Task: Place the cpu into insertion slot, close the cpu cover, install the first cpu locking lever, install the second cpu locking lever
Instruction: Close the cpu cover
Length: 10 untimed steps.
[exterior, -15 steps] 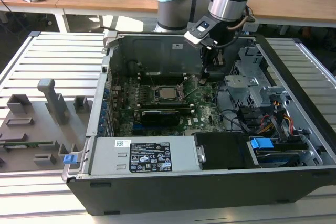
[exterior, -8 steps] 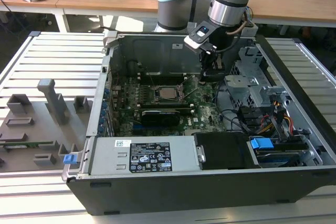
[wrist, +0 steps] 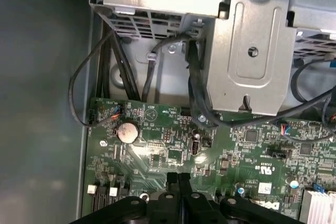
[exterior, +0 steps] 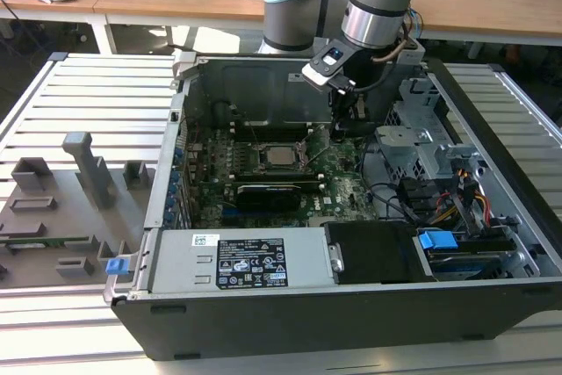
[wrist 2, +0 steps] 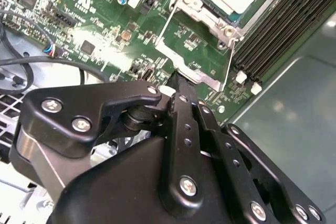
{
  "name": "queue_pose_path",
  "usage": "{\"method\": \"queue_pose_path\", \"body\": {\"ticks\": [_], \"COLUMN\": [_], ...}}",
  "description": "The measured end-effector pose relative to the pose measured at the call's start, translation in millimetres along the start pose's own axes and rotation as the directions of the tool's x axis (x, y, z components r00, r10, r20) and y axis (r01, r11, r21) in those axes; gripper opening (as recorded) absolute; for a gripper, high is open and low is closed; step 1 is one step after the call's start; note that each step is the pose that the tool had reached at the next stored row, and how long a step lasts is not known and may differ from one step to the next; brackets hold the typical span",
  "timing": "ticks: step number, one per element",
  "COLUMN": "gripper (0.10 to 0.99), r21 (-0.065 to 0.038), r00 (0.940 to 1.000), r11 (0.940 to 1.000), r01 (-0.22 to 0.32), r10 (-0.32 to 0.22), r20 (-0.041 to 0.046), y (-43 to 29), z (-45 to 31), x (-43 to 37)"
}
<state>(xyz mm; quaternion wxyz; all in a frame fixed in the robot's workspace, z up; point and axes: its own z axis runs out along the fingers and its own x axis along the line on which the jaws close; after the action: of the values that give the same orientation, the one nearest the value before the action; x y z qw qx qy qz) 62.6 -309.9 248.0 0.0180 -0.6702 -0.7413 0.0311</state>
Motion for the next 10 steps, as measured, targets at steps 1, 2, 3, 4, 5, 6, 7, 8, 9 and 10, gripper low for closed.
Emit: {"method": "queue_pose_path", "body": {"ticks": [1, 2, 3, 4, 5, 6, 7, 8, 9, 10], "gripper": [0.106, 0.106, 0.106, 0.106, 0.106, 0.106, 0.106, 0.106, 0.106, 0.106], "r21": [0.0, 0.0, 0.0, 0.0, 0.0, 0.0, 0.0, 0.0, 0.0, 0.0], "r00": [1.0, 1.0, 1.0, 1.0, 1.0, 1.0, 1.0, 1.0, 1.0, 1.0], "r11": [1.0, 1.0, 1.0, 1.0, 1.0, 1.0, 1.0, 1.0, 1.0, 1.0], "r01": [0.0, 0.0, 0.0, 0.0, 0.0, 0.0, 0.0, 0.0, 0.0, 0.0], "r10": [0.0, 0.0, 0.0, 0.0, 0.0, 0.0, 0.0, 0.0, 0.0, 0.0], "r20": [0.0, -0.0001, -0.0001, 0.0, 0.0, -0.0001, -0.0001, 0.0, -0.0001, -0.0001], "y": [-2.0, -4.0, -5.5, -7.4, -8.2, -8.6, -9.0, -9.4, -10.4, -11.0], "z": [0.1, 0.3, 0.4, 0.6, 0.6, 0.6, 0.7, 0.7, 0.8, 0.9], "x": [0.2, 0.4, 0.5, 0.7, 0.7, 0.8, 0.9, 1.0, 1.1, 1.1]}}
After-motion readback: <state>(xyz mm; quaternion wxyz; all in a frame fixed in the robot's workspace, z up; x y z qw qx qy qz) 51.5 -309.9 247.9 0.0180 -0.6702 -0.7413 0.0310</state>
